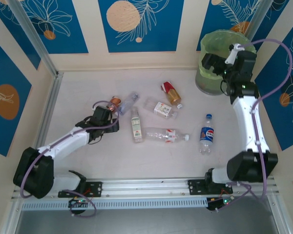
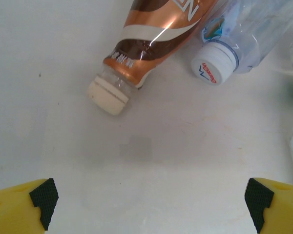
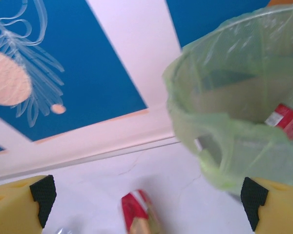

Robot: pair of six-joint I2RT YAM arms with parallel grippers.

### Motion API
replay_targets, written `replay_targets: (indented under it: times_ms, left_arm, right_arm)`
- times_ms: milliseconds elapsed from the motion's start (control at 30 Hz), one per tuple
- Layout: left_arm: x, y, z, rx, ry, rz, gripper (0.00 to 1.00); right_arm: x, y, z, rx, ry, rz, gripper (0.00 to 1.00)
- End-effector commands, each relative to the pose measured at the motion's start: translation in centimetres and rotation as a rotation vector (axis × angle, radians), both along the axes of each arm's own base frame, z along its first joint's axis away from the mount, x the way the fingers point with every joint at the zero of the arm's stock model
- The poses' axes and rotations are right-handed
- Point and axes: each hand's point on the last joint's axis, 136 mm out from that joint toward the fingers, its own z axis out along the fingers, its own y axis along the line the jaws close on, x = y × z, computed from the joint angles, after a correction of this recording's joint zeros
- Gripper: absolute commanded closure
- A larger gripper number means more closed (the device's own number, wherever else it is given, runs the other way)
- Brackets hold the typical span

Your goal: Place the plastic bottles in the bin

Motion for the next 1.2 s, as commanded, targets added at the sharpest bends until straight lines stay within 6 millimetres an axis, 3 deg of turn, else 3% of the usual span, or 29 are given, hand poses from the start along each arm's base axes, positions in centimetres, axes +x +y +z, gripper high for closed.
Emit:
replay_targets:
  times_ms: [0,233,433,633,933,1167]
  left_arm:
    - [0.7,1.1,-0.2,0.15,0.056,-0.06,0.0]
    - [3.2,1.2,-1.8,0.105,0.136,-0.168,0.0]
    - [4.5,1.8,-2.6,0.069,0.196,-0.235,0.0]
    - [6.1,2.7,-4.0,0.094,0.235,-0.257,0.04]
    - [6.7,3.5,-6.3,0.197,0.308,-0.337,0.26]
    - [7.3,2.5,-7.2,0.167,0.303,-0.38,0.32]
  right_arm:
    - [-2.9,2.5,-0.1,0.074,-0.028,0.104,0.01]
    - [-7.6,5.2,-2.8,0.122,0.025,0.209,0.0]
    - [-9.6,4.4,-4.7,0.084,0.09,0.152,0.0]
    - [-10.3,4.6,-4.5,0.097,0.073,0.157,0.01]
    - [-10.9,4.8,-3.9,0.105,0.079,0.153,0.01]
    - [-11.2,5.1,-3.7,0.109,0.078,0.156,0.01]
